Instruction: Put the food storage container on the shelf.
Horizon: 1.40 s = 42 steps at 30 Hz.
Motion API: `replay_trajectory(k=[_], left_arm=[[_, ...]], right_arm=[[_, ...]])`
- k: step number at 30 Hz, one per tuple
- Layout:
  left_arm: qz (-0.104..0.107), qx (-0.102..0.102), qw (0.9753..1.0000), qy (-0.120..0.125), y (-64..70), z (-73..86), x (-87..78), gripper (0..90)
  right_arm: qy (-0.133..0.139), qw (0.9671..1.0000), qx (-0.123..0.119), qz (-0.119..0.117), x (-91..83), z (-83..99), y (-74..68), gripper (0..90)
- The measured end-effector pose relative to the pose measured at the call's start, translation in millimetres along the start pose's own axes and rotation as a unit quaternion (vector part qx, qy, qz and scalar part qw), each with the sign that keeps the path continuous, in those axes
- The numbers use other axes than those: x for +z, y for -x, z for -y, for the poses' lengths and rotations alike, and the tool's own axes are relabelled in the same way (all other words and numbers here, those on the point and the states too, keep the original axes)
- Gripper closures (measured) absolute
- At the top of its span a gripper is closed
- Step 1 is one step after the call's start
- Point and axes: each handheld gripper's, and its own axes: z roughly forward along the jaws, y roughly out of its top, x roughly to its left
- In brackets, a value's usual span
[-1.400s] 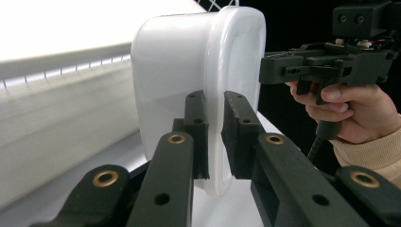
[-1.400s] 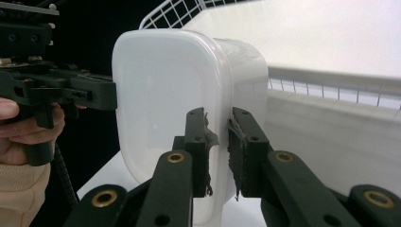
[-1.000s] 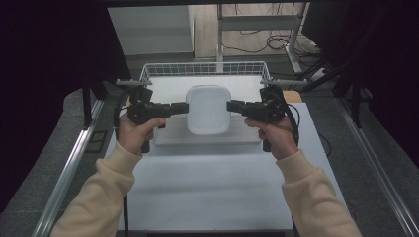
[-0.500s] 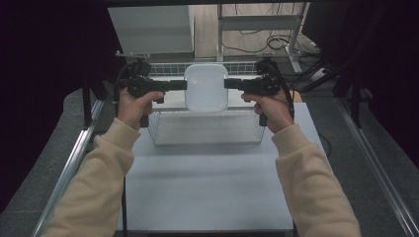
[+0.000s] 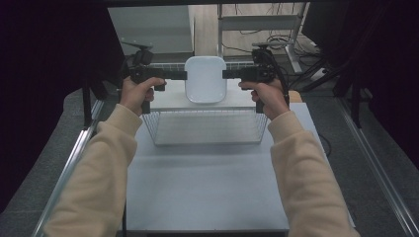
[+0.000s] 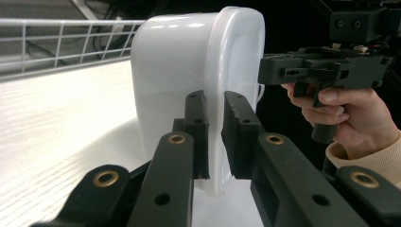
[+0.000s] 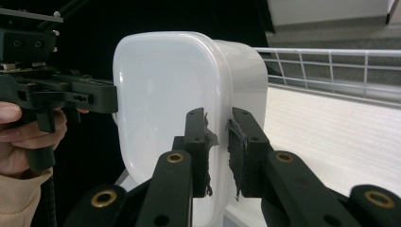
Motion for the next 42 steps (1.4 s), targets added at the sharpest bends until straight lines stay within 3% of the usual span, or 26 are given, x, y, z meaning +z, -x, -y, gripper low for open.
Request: replay_trajectory(k=[4, 8, 10, 16, 20, 23, 25, 28, 30, 33, 36, 42], left_arm=[[0.009, -0.033, 0.9994, -0.007, -17.4, -3.1, 7.7, 80.9], [0.017, -0.071, 0.9973, 0.000, -29.8, -7.1, 12.7, 80.6], [0.026, -0.098, 0.9948, 0.005, -37.0, -10.0, 16.3, 80.0], [0.033, -0.164, 0.9858, 0.013, -59.3, -15.7, 28.2, 77.2], [0.042, -0.186, 0.9815, 0.014, -69.4, -15.6, 33.5, 76.1], [0.047, -0.193, 0.9801, 0.007, -74.2, -13.9, 37.1, 74.1], [0.054, -0.197, 0.9789, 0.009, -76.5, -13.2, 37.4, 74.5], [0.051, -0.197, 0.9791, 0.008, -76.0, -13.3, 37.6, 73.9], [0.046, -0.191, 0.9806, 0.007, -73.3, -13.6, 38.7, 70.9], [0.039, -0.172, 0.9842, 0.016, -65.5, -14.4, 39.2, 57.0], [0.008, -0.138, 0.9902, 0.023, -54.3, -14.7, 36.2, 45.6], [-0.024, -0.075, 0.9966, 0.026, -40.9, -11.1, 24.0, 37.9]], right_arm=[[-0.020, 0.9995, 0.023, 0.009, 12.8, -4.4, 9.2, 77.0], [-0.019, 0.9991, 0.037, 0.006, 18.2, -10.9, 15.2, 76.2], [-0.033, 0.9972, 0.066, 0.002, 24.9, -17.4, 24.6, 74.5], [-0.048, 0.9937, 0.101, 0.002, 38.1, -21.4, 37.4, 70.5], [-0.042, 0.9907, 0.130, -0.004, 44.3, -21.2, 46.8, 69.6], [-0.043, 0.9897, 0.137, 0.000, 47.5, -20.3, 52.4, 69.1], [-0.040, 0.9885, 0.145, -0.011, 48.6, -19.3, 56.7, 69.0], [-0.037, 0.9883, 0.148, -0.014, 48.7, -18.6, 57.1, 68.6], [-0.039, 0.9894, 0.139, -0.010, 48.4, -18.6, 55.6, 66.4], [-0.033, 0.9924, 0.118, 0.007, 48.1, -18.3, 48.9, 50.1], [-0.010, 0.9966, 0.079, 0.021, 43.0, -16.8, 40.8, 40.8], [0.017, 0.9991, 0.030, 0.026, 27.3, -14.5, 28.9, 34.2]])
